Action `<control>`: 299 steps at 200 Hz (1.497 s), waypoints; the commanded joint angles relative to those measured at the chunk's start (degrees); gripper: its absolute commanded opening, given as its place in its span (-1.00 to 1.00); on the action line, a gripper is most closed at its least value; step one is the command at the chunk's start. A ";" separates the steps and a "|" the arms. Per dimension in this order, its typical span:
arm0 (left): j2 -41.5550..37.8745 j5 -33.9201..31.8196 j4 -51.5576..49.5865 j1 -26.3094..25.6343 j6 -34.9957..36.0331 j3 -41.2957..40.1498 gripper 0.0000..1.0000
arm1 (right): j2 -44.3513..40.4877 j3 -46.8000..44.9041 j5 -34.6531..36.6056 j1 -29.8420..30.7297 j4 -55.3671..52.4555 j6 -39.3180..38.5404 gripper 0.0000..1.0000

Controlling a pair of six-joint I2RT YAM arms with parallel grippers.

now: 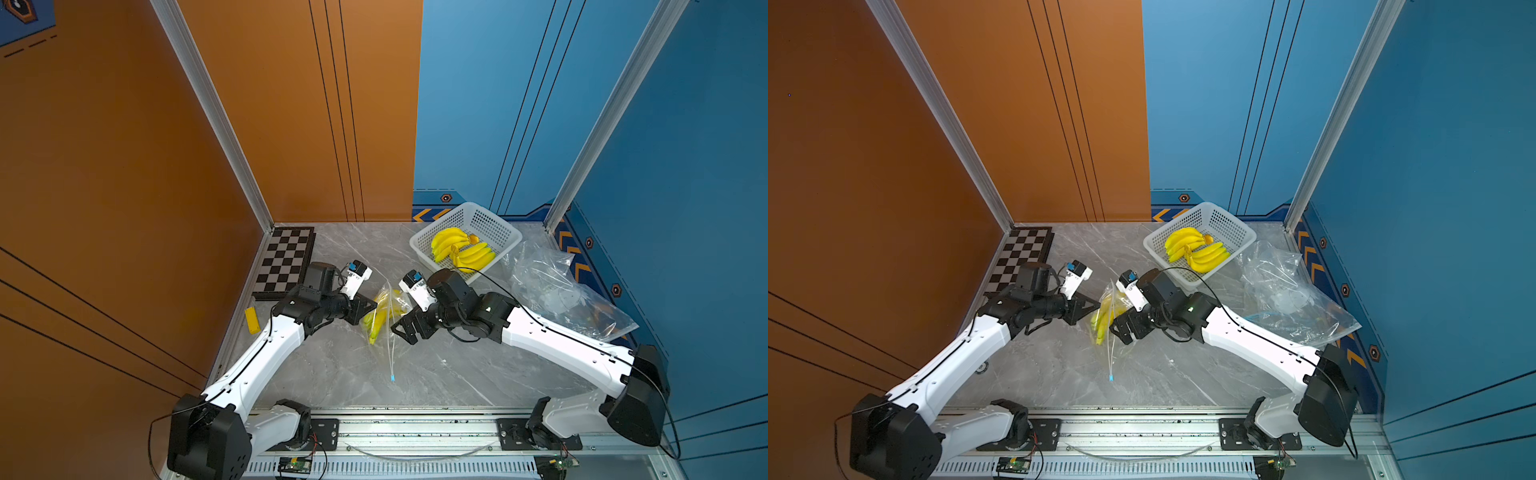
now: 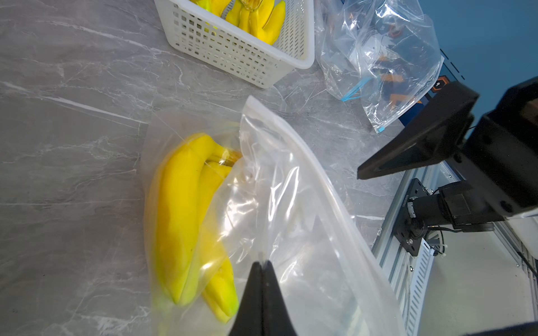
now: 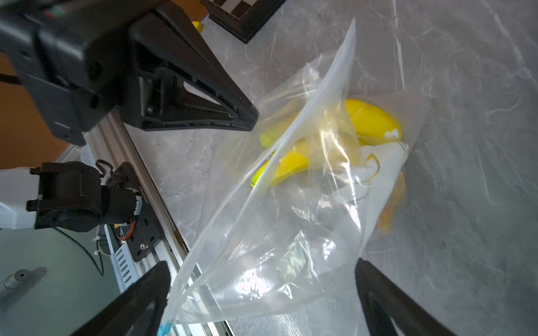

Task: Open the zip-top bag and take out the banana
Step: Open the zipper of the food storage bag at the center of the board.

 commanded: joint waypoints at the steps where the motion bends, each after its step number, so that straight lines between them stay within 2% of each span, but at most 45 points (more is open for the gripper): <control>1: -0.79 1.87 0.22 -0.56 -0.08 -0.93 -1.00 | 1.00 1.97 5.78 1.13 -2.72 -0.24 1.00; 36: -0.82 1.83 0.26 -0.72 0.04 -0.85 -1.00 | 3.24 3.96 9.99 2.77 -5.67 -0.51 1.00; 68: -0.54 1.73 0.21 -0.72 0.05 -0.52 -1.00 | 4.21 6.60 16.68 3.24 -11.30 -0.65 0.97; 95: -0.54 1.67 0.22 -0.72 0.05 -0.37 -1.00 | 6.65 10.44 24.47 3.47 -18.38 -0.13 0.83; 120: -0.37 1.90 0.24 -0.96 -0.11 -0.24 -1.00 | 9.75 13.43 25.06 4.52 -19.92 -1.83 0.69; 140: -0.45 1.87 0.22 -1.07 -0.28 -0.12 -1.00 | 11.80 16.07 23.79 6.25 -19.04 -3.43 0.49; 169: -0.37 2.26 0.24 -1.46 -0.71 0.02 -1.00 | 14.60 19.00 22.38 6.94 -18.74 -3.73 0.04; 206: -0.84 1.84 0.22 -1.60 -1.05 -0.47 -1.00 | 16.97 22.04 22.05 6.94 -19.06 -3.71 -0.76; 234: -0.98 -0.46 0.22 -1.36 -2.35 -0.26 -1.00 | 16.81 22.59 21.36 7.03 -19.64 -3.60 -1.00; 243: -1.03 -1.05 0.21 -1.03 -3.98 0.48 -0.52 | 16.22 22.54 20.83 6.82 -19.55 -3.16 -1.00; 253: -1.19 -1.11 0.08 -0.60 -6.10 1.77 0.43 | 15.59 22.58 19.52 6.23 -19.27 -2.04 -1.00; 260: -1.53 -1.54 -0.41 -0.39 -7.73 2.99 1.00 | 14.99 22.58 17.88 5.63 -18.52 -0.92 -1.00; 299: -6.33 -5.26 -1.52 0.18 -17.04 7.79 0.96 | 10.16 18.38 7.47 2.42 -4.70 7.78 -1.00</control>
